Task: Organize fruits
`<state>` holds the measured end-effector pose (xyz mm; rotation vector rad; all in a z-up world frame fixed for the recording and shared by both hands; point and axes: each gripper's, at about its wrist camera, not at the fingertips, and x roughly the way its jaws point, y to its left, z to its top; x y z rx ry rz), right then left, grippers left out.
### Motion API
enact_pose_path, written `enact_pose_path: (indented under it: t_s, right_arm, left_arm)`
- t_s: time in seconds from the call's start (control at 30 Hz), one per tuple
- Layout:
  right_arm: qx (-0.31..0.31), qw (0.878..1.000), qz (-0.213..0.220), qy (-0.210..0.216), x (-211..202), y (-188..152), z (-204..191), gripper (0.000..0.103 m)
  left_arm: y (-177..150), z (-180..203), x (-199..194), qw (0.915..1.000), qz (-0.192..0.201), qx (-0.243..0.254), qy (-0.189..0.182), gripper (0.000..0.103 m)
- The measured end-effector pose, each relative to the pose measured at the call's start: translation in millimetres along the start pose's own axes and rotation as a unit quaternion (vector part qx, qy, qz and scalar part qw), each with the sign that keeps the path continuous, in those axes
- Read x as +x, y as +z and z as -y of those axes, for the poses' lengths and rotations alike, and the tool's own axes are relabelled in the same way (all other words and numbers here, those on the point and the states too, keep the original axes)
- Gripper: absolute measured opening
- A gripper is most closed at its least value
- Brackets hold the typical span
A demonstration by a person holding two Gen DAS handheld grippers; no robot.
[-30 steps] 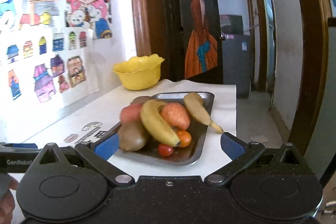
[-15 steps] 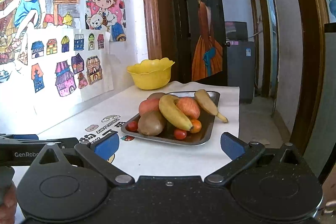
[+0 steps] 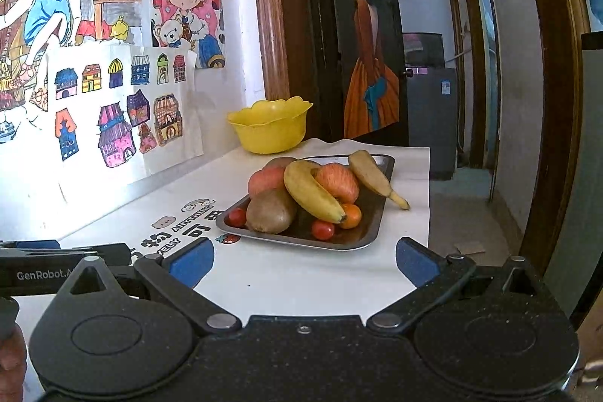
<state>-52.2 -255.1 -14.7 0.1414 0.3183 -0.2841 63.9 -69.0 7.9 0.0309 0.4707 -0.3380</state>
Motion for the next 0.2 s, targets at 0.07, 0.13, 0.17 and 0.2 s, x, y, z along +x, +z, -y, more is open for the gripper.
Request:
enact_pose_path:
  t_s: [0.07,0.13,0.17,0.2]
  right_arm:
    - [-0.001,1.000,-0.002,0.001,1.0,-0.2,-1.0,0.102]
    - [-0.002,1.000,-0.004,0.001,2.2,-0.6,-1.5,0.102]
    - [-0.003,1.000,-0.004,0.002,2.3,-0.8,-1.2,0.102]
    - [-0.003,1.000,-0.004,0.002,3.3,-0.6,-1.7,0.102]
  left_arm:
    - [-0.2,-0.6,-0.2,1.0000,0.004,0.000,-0.003,0.102]
    - [-0.4,-1.4,-0.5,1.0000,0.007,-0.002,-0.004,0.102]
    - [-0.4,-1.8,-0.5,1.0000,0.008,-0.002,-0.004,0.102]
    - [-0.5,-1.8,-0.3,1.0000,0.009,-0.001,-0.003,0.102]
